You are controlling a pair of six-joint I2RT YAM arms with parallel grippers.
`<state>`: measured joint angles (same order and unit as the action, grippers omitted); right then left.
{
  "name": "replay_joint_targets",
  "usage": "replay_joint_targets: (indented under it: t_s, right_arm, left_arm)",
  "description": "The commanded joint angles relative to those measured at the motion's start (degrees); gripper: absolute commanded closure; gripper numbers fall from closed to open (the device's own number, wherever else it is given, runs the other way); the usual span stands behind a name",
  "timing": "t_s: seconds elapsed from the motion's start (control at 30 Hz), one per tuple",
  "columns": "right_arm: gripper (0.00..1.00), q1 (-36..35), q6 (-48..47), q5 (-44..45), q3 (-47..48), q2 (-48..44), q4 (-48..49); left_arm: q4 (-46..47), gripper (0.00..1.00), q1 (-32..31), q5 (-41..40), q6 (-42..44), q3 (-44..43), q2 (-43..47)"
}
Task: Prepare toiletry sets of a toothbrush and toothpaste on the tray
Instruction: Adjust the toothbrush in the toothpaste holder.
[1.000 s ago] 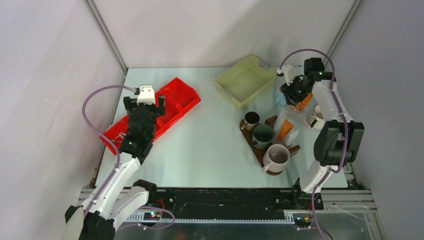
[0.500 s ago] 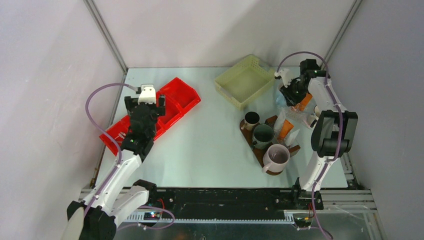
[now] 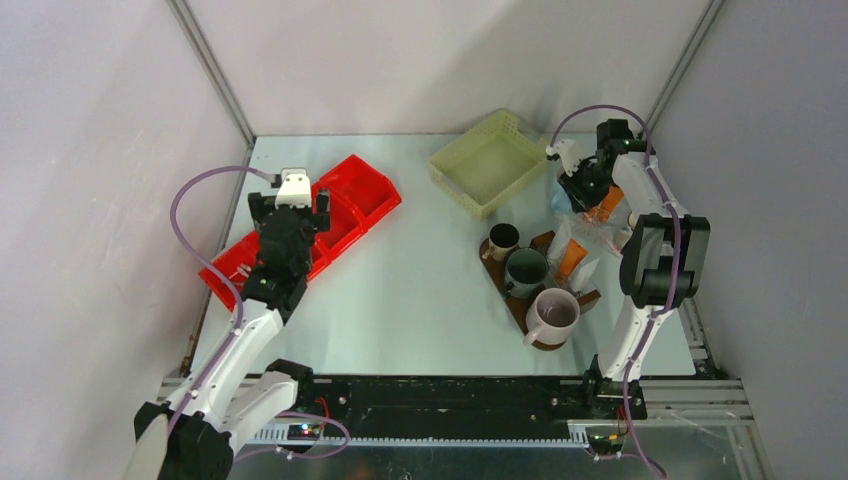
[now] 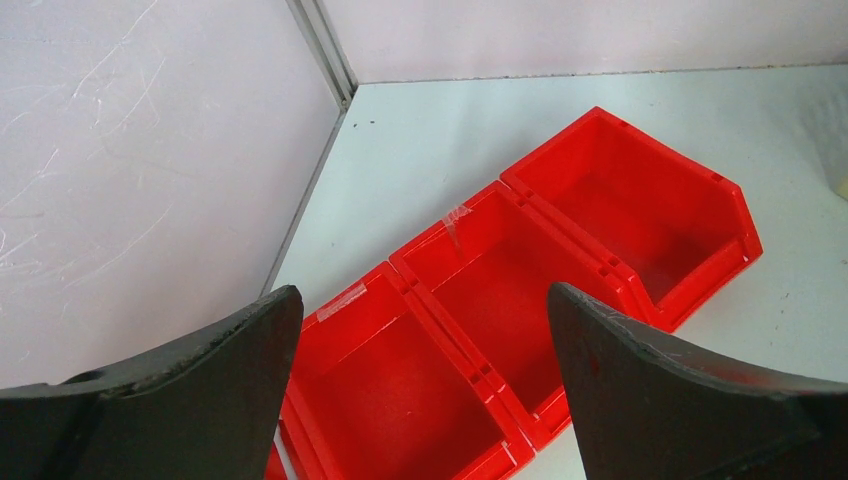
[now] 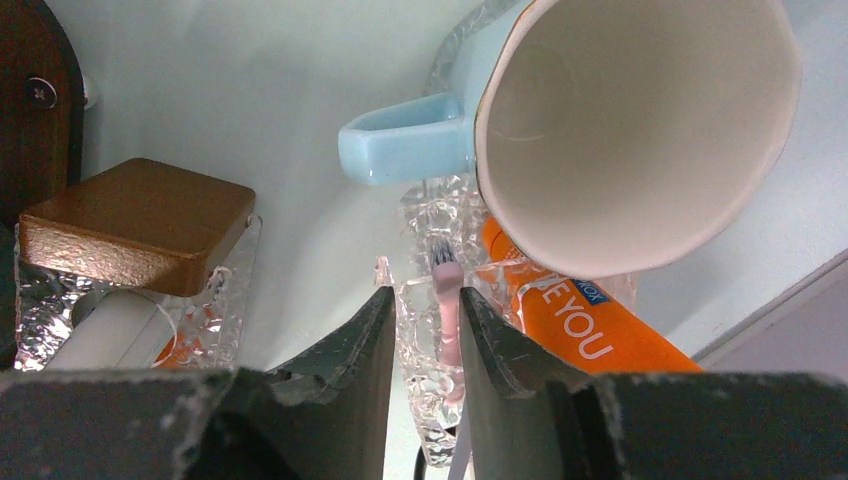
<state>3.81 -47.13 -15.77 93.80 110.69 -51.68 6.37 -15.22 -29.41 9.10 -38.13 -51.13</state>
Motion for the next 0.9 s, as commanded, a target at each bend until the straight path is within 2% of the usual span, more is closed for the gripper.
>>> replay_joint_targets:
  t_s: [0.0,0.3,0.4,0.47,0.67,0.73,0.77,0.87]
  right_arm:
    - [0.69,-0.1,-1.0,-0.7,2.6,0.7,0.7]
    - [0.85,-0.2,-1.5,-1.5,3.8,0.5,-0.6]
    - [0.96,-0.3,-1.7,-1.6,4.2,0.1,-1.1]
    - [1.00,-0.4,-2.0,-1.7,4.2,-0.3,-1.2]
    - [1.00,-0.4,-2.3,-2.2,4.0,-1.2,-1.3]
    - [0.90,-0.4,-2.1,-1.9,3.7,-1.3,-1.0]
    - [0.82,-0.5,-2.2,-1.4,3.4,-1.5,-0.4]
    - [0.72,-0.6,-2.5,-0.7,2.1,-1.8,0.5]
  left_arm:
    - [2.5,0.01,0.5,-0.4,0.9,-0.3,0.0]
    - [2.5,0.00,0.5,-0.2,0.8,-0.4,0.1]
    - [2.4,0.00,0.5,-0.2,0.8,-0.4,0.3]
    - [2.4,0.00,0.5,-0.2,0.9,-0.3,0.4]
    - [2.4,0.00,0.5,-0.1,0.9,-0.3,0.8]
    - [2.3,0.00,0.5,-0.1,0.9,-0.4,0.8]
    - [2.4,0.00,0.5,-0.1,0.9,-0.4,0.8]
    - [2.4,0.00,0.5,-0.1,0.9,-0.3,0.7]
